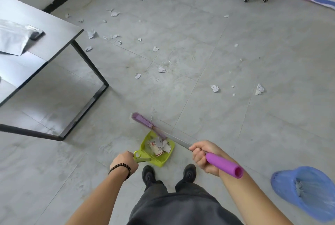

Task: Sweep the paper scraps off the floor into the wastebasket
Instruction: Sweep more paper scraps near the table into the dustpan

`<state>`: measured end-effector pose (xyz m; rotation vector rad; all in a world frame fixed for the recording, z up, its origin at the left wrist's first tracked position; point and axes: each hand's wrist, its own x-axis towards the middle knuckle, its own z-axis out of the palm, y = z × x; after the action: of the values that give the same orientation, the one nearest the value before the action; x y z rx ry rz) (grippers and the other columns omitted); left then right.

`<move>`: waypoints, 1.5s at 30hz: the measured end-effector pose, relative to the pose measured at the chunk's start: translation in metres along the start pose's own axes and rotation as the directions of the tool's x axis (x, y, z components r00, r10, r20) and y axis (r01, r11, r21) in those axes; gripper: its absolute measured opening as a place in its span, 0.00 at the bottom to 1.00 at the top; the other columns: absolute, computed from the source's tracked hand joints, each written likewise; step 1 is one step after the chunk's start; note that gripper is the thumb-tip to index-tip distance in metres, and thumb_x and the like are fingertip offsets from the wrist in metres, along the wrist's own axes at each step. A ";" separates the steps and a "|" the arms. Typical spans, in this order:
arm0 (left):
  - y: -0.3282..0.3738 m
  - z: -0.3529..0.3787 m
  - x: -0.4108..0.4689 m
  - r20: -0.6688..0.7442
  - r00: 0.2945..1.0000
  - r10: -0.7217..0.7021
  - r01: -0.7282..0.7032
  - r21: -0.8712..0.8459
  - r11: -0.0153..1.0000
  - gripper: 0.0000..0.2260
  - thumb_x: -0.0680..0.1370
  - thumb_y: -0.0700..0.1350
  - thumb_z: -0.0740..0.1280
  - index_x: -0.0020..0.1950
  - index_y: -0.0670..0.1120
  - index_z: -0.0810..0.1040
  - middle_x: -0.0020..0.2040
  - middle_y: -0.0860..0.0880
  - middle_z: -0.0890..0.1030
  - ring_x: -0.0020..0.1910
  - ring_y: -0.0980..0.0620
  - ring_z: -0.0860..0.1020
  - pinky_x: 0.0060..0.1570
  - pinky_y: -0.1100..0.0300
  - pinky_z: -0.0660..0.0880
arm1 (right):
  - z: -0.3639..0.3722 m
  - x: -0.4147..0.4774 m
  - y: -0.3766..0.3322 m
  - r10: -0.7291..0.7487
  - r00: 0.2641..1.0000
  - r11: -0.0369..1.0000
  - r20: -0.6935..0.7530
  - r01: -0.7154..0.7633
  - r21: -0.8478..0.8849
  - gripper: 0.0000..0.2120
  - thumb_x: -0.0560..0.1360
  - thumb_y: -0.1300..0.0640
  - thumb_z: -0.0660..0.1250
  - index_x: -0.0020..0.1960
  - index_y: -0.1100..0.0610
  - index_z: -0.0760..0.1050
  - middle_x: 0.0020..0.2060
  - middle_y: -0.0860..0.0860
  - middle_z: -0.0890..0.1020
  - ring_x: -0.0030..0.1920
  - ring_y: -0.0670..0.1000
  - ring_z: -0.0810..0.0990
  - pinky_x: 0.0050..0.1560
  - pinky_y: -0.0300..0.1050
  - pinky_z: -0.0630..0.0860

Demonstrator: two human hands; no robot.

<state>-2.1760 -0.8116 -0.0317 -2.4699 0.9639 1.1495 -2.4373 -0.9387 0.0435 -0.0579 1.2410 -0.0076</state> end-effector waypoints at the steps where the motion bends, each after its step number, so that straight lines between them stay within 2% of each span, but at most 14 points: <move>1: -0.004 -0.001 -0.002 -0.002 1.000 -0.015 0.015 -0.041 0.999 0.12 0.72 0.40 0.59 0.48 0.51 0.81 0.38 0.51 0.79 0.38 0.48 0.78 0.34 0.62 0.72 | 0.007 0.002 -0.004 -0.009 1.000 0.999 0.003 0.010 -0.050 0.17 0.78 0.62 0.61 0.32 0.54 0.66 0.22 0.45 0.68 0.16 0.41 0.68 0.14 0.31 0.64; 4: -0.020 -0.005 -0.007 -0.009 0.998 -0.065 0.063 -0.148 0.987 0.13 0.73 0.39 0.59 0.48 0.50 0.82 0.37 0.50 0.78 0.33 0.51 0.75 0.29 0.63 0.69 | 0.034 0.015 -0.010 -0.046 0.999 0.959 -0.006 0.042 -0.279 0.13 0.79 0.63 0.60 0.37 0.54 0.66 0.20 0.46 0.67 0.16 0.41 0.66 0.15 0.31 0.63; 6: -0.032 -0.007 -0.008 -0.012 0.994 -0.105 0.100 -0.208 0.973 0.11 0.74 0.38 0.60 0.46 0.49 0.81 0.35 0.50 0.77 0.31 0.52 0.74 0.26 0.64 0.67 | 0.055 0.026 -0.012 -0.150 0.989 0.886 -0.010 0.130 -0.445 0.10 0.78 0.66 0.60 0.52 0.51 0.68 0.22 0.48 0.68 0.16 0.42 0.66 0.17 0.31 0.63; 9: -0.052 -0.010 -0.002 -0.005 0.987 -0.159 0.150 -0.300 0.942 0.09 0.75 0.38 0.60 0.40 0.48 0.78 0.33 0.49 0.76 0.30 0.51 0.73 0.26 0.63 0.66 | 0.081 0.049 -0.013 -0.297 0.954 0.720 0.043 0.253 -0.646 0.16 0.76 0.68 0.61 0.54 0.53 0.58 0.27 0.53 0.69 0.19 0.45 0.67 0.21 0.34 0.64; 10: -0.058 -0.011 0.001 0.003 0.984 -0.177 0.168 -0.329 0.929 0.09 0.75 0.38 0.60 0.39 0.49 0.78 0.33 0.49 0.76 0.30 0.51 0.73 0.26 0.63 0.67 | 0.089 0.059 -0.014 -0.305 0.952 0.680 0.034 0.243 -0.692 0.29 0.77 0.69 0.60 0.64 0.63 0.41 0.27 0.53 0.69 0.20 0.45 0.67 0.22 0.35 0.65; 11: -0.063 -0.011 0.004 0.011 0.981 -0.194 0.185 -0.353 0.917 0.09 0.74 0.38 0.61 0.39 0.49 0.78 0.33 0.49 0.76 0.30 0.51 0.73 0.26 0.63 0.67 | 0.093 0.073 -0.017 -0.312 0.950 0.658 0.032 0.240 -0.713 0.26 0.77 0.69 0.60 0.73 0.64 0.59 0.28 0.53 0.69 0.21 0.45 0.67 0.22 0.36 0.66; 14: -0.075 -0.011 0.011 0.030 0.975 -0.221 0.215 -0.398 0.892 0.10 0.74 0.38 0.62 0.36 0.50 0.75 0.33 0.49 0.76 0.30 0.51 0.74 0.27 0.62 0.67 | 0.108 0.109 -0.021 -0.302 0.953 0.690 -0.027 0.199 -0.696 0.33 0.80 0.66 0.60 0.80 0.56 0.50 0.30 0.54 0.72 0.24 0.45 0.69 0.23 0.38 0.72; 18: -0.089 -0.014 0.023 0.048 0.970 -0.238 0.235 -0.427 0.873 0.08 0.75 0.38 0.62 0.37 0.48 0.76 0.33 0.49 0.76 0.33 0.49 0.74 0.29 0.62 0.68 | 0.113 0.140 -0.022 -0.231 0.959 0.687 -0.165 0.041 -0.726 0.24 0.83 0.60 0.55 0.77 0.45 0.57 0.36 0.54 0.74 0.23 0.43 0.66 0.19 0.33 0.67; 21: -0.100 -0.020 0.030 0.061 0.966 -0.252 0.253 -0.439 0.862 0.08 0.75 0.38 0.62 0.43 0.46 0.80 0.33 0.49 0.76 0.32 0.49 0.74 0.29 0.62 0.67 | 0.100 0.141 -0.018 -0.081 0.963 0.722 -0.257 -0.121 -0.682 0.06 0.82 0.57 0.55 0.53 0.49 0.70 0.26 0.51 0.71 0.18 0.43 0.63 0.17 0.32 0.63; 23: -0.103 -0.022 0.033 0.062 0.965 -0.253 0.254 -0.448 0.857 0.09 0.74 0.39 0.62 0.46 0.45 0.82 0.34 0.48 0.77 0.32 0.49 0.75 0.28 0.62 0.68 | 0.088 0.136 -0.015 -0.041 0.955 0.734 -0.294 -0.171 -0.657 0.09 0.81 0.56 0.57 0.43 0.53 0.70 0.21 0.48 0.68 0.17 0.43 0.62 0.17 0.32 0.62; 28: -0.093 -0.029 0.033 0.047 0.971 -0.235 0.234 -0.396 0.888 0.10 0.75 0.38 0.61 0.49 0.44 0.82 0.35 0.49 0.77 0.37 0.46 0.76 0.28 0.62 0.67 | 0.077 0.106 -0.017 -0.110 0.959 0.763 -0.262 -0.088 -0.641 0.09 0.82 0.59 0.58 0.53 0.44 0.69 0.27 0.50 0.66 0.17 0.42 0.62 0.16 0.30 0.61; 34: -0.080 -0.034 0.031 0.047 0.974 -0.222 0.223 -0.378 0.899 0.09 0.75 0.38 0.60 0.47 0.42 0.80 0.35 0.48 0.76 0.32 0.49 0.74 0.27 0.62 0.67 | 0.081 0.099 -0.017 -0.118 0.967 0.899 -0.226 0.007 -0.439 0.05 0.82 0.59 0.58 0.55 0.52 0.71 0.19 0.48 0.66 0.15 0.42 0.62 0.15 0.30 0.62; 40: -0.088 -0.032 0.031 0.047 0.969 -0.244 0.243 -0.385 0.890 0.08 0.75 0.39 0.61 0.45 0.42 0.80 0.34 0.48 0.76 0.32 0.48 0.74 0.28 0.62 0.67 | 0.088 0.117 -0.004 -0.115 0.967 0.871 -0.226 -0.011 -0.492 0.14 0.81 0.61 0.56 0.63 0.51 0.73 0.23 0.49 0.67 0.17 0.43 0.62 0.16 0.32 0.62; 45: -0.087 -0.036 0.039 0.038 0.972 -0.234 0.231 -0.377 0.897 0.09 0.74 0.39 0.61 0.47 0.42 0.81 0.35 0.48 0.77 0.31 0.50 0.73 0.29 0.62 0.68 | 0.075 0.086 0.016 0.077 0.975 0.838 -0.209 -0.178 -0.517 0.04 0.82 0.57 0.59 0.51 0.54 0.72 0.21 0.48 0.67 0.16 0.43 0.64 0.14 0.33 0.63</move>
<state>-2.0792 -0.7813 -0.0417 -2.7920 0.4557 1.3471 -2.3387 -0.9225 -0.0138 -0.4692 1.3969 0.4638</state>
